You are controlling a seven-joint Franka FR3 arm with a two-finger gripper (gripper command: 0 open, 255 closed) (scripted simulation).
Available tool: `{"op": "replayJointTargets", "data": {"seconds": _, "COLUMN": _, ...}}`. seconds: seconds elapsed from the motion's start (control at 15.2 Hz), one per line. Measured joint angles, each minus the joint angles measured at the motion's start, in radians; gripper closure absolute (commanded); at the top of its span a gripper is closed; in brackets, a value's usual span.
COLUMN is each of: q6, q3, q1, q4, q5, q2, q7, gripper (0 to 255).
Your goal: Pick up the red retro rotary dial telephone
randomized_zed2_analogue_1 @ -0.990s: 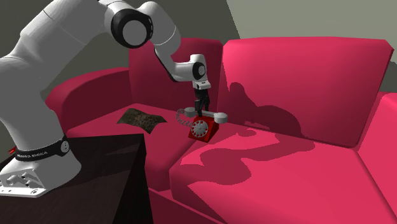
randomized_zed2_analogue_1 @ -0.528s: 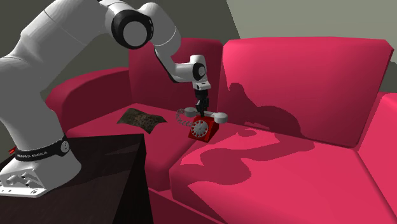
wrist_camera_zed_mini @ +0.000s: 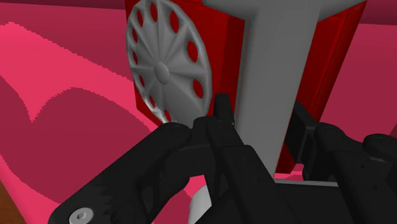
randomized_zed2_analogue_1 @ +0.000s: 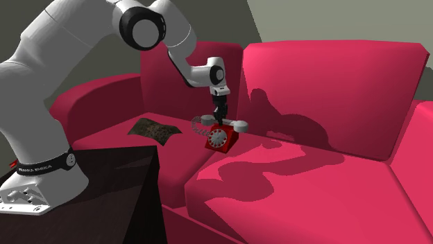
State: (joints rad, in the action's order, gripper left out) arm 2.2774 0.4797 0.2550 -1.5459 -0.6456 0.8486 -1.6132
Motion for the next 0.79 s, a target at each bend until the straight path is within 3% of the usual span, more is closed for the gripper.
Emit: {"op": "replayJointTargets", "data": {"seconds": 0.79, "q6": -0.087, "q3": 0.046, "q1": -0.028, "q4": -0.009, "q5": 0.053, "q2": -0.100, "q7": 0.037, "gripper": 255}}
